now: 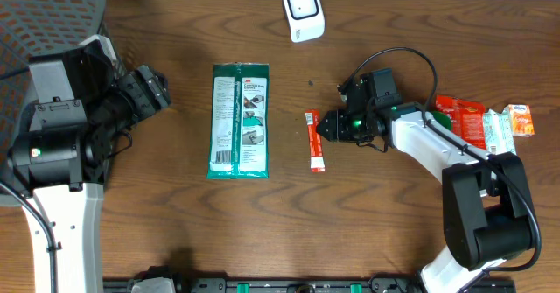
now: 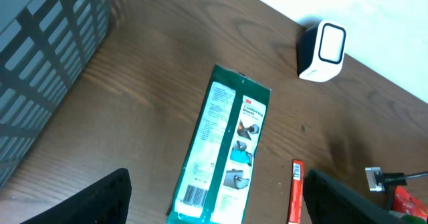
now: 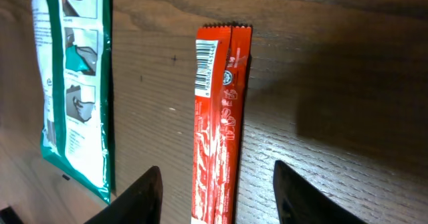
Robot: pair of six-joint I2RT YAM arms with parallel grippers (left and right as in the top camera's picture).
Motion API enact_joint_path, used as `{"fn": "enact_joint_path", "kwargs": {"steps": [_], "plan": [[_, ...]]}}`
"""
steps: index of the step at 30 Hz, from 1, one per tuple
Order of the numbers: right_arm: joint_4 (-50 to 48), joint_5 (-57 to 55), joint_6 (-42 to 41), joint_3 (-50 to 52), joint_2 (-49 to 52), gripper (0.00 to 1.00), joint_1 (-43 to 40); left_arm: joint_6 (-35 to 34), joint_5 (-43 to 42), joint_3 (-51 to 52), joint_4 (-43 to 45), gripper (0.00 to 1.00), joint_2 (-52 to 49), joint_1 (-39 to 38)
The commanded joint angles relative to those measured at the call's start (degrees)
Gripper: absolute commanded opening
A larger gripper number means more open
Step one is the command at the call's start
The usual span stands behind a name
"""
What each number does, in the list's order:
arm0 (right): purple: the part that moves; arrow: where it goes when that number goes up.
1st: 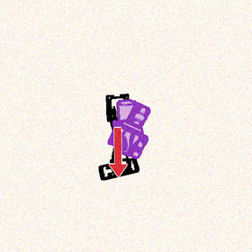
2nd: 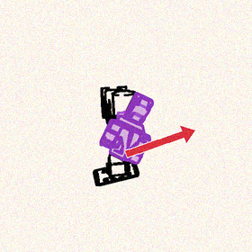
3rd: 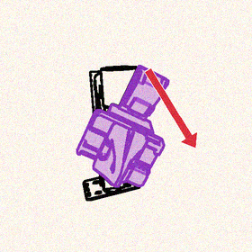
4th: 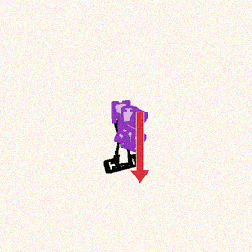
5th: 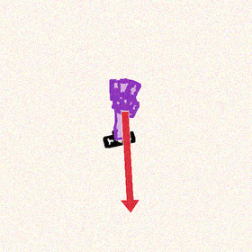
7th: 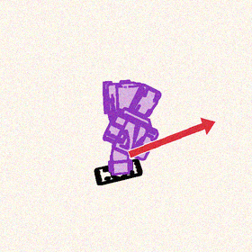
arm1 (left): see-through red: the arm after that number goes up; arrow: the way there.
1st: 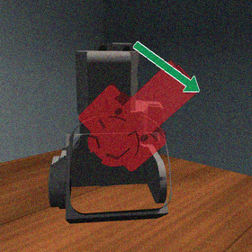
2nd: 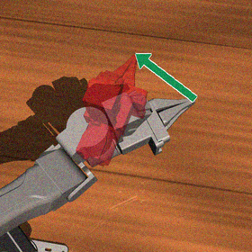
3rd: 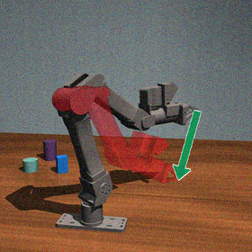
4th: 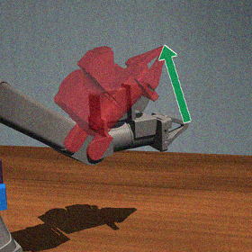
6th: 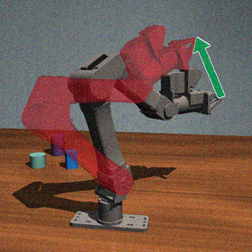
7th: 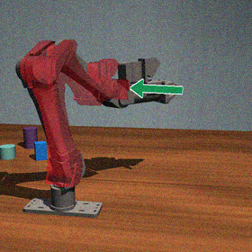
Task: Scan the item barcode
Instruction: 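Release the red tube upright on the table and withdraw right, then move the left gripper right and grasp the red tube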
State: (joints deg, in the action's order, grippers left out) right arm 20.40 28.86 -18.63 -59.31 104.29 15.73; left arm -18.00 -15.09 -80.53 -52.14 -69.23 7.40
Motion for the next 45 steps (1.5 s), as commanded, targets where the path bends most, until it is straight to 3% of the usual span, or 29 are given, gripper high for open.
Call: {"fn": "enact_joint_path", "kwargs": {"steps": [1,5,10,17,23,24,25,27,28,35,42,44,45], "plan": [[0.0,3.2,2.6,-0.5,-0.9,0.51,-1.6,-1.4,-1.1,-0.2,0.6,0.82,0.0,0.3],[1.4,8.9,3.5,-0.5,-0.9,0.51,-5.5,-1.6,-9.6,-0.2,-5.3,0.82,-0.9,-1.3],[3.1,9.2,3.5,-0.5,-0.9,0.53,-8.8,-1.6,-9.6,1.5,-8.9,0.82,-4.2,-9.5],[5.0,9.2,6.6,-0.5,-0.9,0.56,-11.7,-1.6,-9.5,4.7,-4.2,0.82,-12.3,-23.3],[5.2,9.1,6.8,-0.5,-0.9,0.57,-12.4,-1.7,-9.5,4.7,2.4,0.82,-19.2,-27.3],[5.2,9.1,7.1,-0.5,-0.9,0.57,-12.4,-4.0,-9.6,4.7,3.6,0.8,-20.5,-27.8],[5.1,9.1,7.2,-0.5,-0.9,0.57,-12.4,-6.8,-9.6,4.7,4.7,0.68,-21.7,-28.4],[5.1,8.9,7.2,-0.5,-0.9,0.57,-12.4,-10.5,-9.6,4.7,7.1,0.19,-24.3,-30.0],[5.1,8.7,7.1,-0.5,-0.9,0.57,-12.4,-11.7,-9.5,4.7,8.5,0.07,-25.5,-30.9],[5.7,5.0,7.2,-0.5,-0.9,0.58,-12.4,-19.0,0.0,4.7,18.1,0.07,-34.6,-38.9],[5.6,5.0,7.2,-0.5,-0.9,0.59,-12.4,-19.4,7.5,4.7,27.5,0.09,-39.4,-44.6],[5.6,5.0,7.2,-0.5,-0.9,0.59,-12.4,-19.4,10.4,4.7,28.7,0.15,-40.1,-46.0],[5.6,4.9,7.2,-0.5,-0.9,0.59,-12.4,-19.4,11.7,4.7,29.0,0.23,-40.3,-46.6]]}}
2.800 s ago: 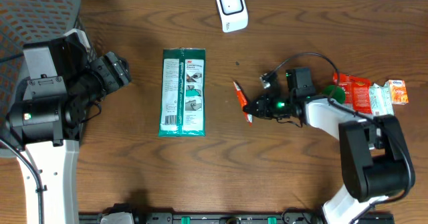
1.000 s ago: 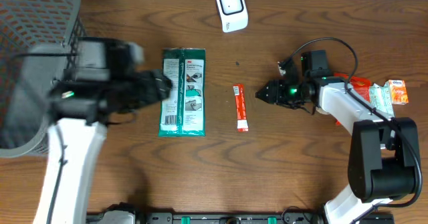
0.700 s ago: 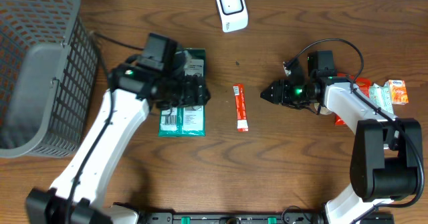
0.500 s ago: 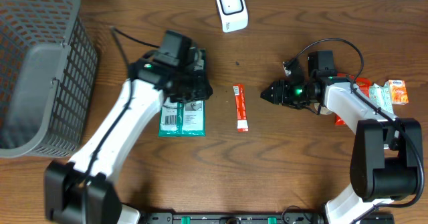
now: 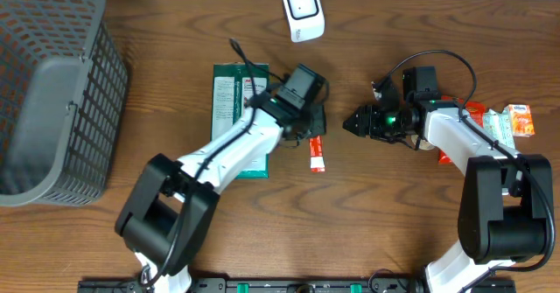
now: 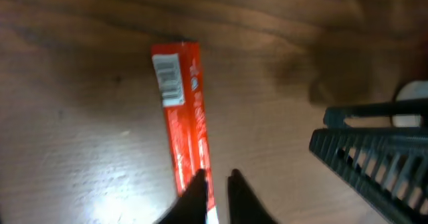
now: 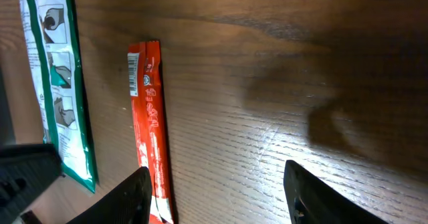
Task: Scan the item barcode
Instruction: 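Move the left gripper right and grasp the red tube, then lift the red tube with the left gripper toward the right gripper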
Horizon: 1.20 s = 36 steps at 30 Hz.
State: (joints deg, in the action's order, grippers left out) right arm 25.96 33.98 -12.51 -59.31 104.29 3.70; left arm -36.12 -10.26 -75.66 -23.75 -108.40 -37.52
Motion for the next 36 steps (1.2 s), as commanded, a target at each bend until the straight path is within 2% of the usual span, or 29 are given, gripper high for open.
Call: {"fn": "enact_joint_path", "kwargs": {"steps": [1,4,10,23,28,29,36], "plan": [[0.0,-0.7,1.0,-0.5,-0.9,0.59,-0.3,-1.3,8.5,-0.2,0.8,0.27,-1.5,-2.4],[0.1,-2.7,1.1,-0.5,-0.9,0.6,-0.3,-1.3,12.4,-0.2,1.8,0.36,-3.1,-4.7],[0.6,-5.0,1.0,-0.5,-0.9,0.6,-0.4,-1.3,17.1,-0.2,4.2,0.36,-5.6,-6.6],[0.2,-5.2,1.9,-0.5,-0.9,0.61,-0.7,0.5,20.0,-0.2,6.2,0.36,-11.3,-6.7],[0.2,-5.2,1.9,-0.5,-0.9,0.61,-0.7,2.7,20.0,-0.2,4.7,0.35,-12.1,-6.7],[0.2,-5.2,1.9,-0.5,-0.9,0.62,-0.7,3.4,20.0,-0.2,4.5,0.31,-12.1,-6.7],[0.2,-5.2,1.9,-0.5,-0.9,0.62,-0.7,3.5,20.0,-0.2,3.5,0.23,-12.0,-6.6]]}}
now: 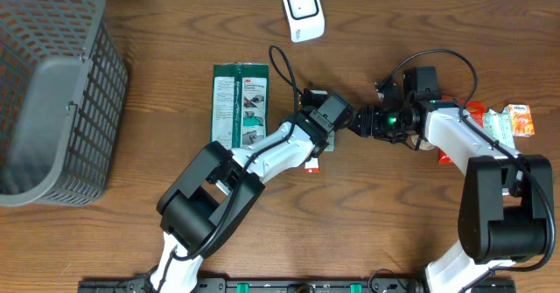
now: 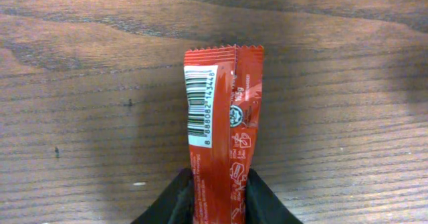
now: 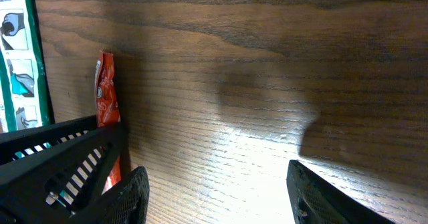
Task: Scan the item barcode
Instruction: 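Lift the red tube with the left gripper toward the right gripper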
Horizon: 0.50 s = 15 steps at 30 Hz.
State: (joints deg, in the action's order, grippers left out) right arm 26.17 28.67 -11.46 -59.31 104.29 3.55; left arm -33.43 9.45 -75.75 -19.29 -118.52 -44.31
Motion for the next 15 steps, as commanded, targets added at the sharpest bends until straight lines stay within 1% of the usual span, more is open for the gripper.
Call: {"fn": "enact_joint_path", "kwargs": {"steps": [1,2,4,5,7,11,15], "plan": [[0.0,0.1,0.9,-0.5,-0.9,0.62,-0.5,0.9,0.3,-0.1,-1.0,0.21,-1.9,0.2],[0.0,0.1,0.9,-0.5,-0.9,0.62,-0.5,0.9,0.3,-0.1,-1.0,0.19,-1.9,0.2],[0.0,0.1,0.9,-0.5,-0.9,0.62,-0.5,0.9,0.3,-0.2,-1.0,0.19,-1.7,0.3],[0.0,0.1,0.9,-0.5,-0.9,0.62,-0.5,1.7,0.3,-0.2,-1.0,0.14,-1.5,0.3],[0.0,0.1,0.9,-0.5,-0.9,0.62,-0.5,3.3,0.3,-0.5,-1.0,0.08,-0.4,0.3],[0.0,0.1,0.9,-0.5,-0.9,0.63,-0.5,3.3,-0.2,-0.7,-1.2,0.07,3.0,0.3],[0.0,0.1,0.9,-0.5,-0.9,0.63,-0.5,3.1,-6.8,-0.7,-1.3,0.07,6.0,0.9]]}}
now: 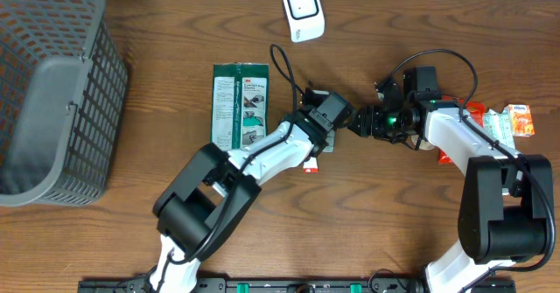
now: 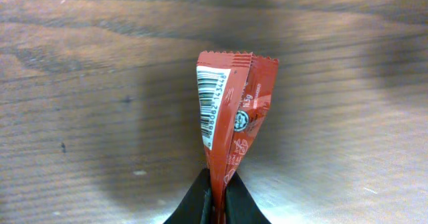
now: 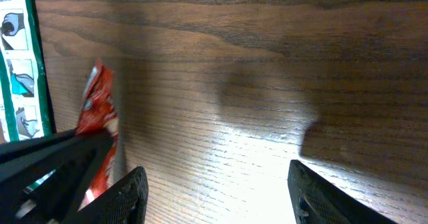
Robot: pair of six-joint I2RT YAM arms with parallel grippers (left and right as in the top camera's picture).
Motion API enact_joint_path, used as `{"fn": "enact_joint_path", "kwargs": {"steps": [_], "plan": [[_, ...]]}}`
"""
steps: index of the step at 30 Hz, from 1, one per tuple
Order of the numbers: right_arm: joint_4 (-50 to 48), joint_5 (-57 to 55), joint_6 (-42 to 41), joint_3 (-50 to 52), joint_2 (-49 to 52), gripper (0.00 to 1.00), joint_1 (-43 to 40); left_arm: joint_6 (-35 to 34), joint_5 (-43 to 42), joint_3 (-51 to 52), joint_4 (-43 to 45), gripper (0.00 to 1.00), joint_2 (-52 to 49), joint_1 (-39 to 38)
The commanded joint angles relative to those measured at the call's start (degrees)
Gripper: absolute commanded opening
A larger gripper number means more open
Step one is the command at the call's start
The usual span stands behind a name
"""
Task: Scan the item barcode
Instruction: 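Lift the red tube with the left gripper toward the right gripper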
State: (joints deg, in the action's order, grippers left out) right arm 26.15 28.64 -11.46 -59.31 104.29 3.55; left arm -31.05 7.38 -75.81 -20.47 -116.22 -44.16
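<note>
A red stick packet with a white barcode label is pinched at its lower part by my left gripper, which is shut on it. The packet is creased and stands up from the wooden table. Overhead, the left gripper sits at table centre, with a bit of the packet showing below it. My right gripper is open just to its right, holding nothing, and the right wrist view shows the packet at the left. The white scanner stands at the back edge.
A green wipes pack lies left of the left gripper. A grey mesh basket fills the far left. Several small packets and boxes lie at the right edge, behind the right arm.
The left fingers stood either side of the flat packet. Now they are shut on it, and it is creased and raised off the table. The right arm has not moved.
The left arm was first over the basket at the left while the open right gripper was at the packet. Then the left gripper was over the packet and the right gripper further right. Then the left fingers straddled the packet, and now they pinch it.
</note>
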Motion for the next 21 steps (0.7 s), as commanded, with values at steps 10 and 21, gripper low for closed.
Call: {"fn": "enact_joint_path", "kwargs": {"steps": [10,21], "plan": [[0.0,0.1,1.0,-0.5,-0.9,0.63,-0.5,-1.0,-37.6,-0.6,0.2,0.07,3.3,9.5],[0.0,0.1,1.0,-0.5,-0.9,0.63,-0.5,-0.1,-58.7,-0.5,8.5,0.07,-5.1,13.2]]}}
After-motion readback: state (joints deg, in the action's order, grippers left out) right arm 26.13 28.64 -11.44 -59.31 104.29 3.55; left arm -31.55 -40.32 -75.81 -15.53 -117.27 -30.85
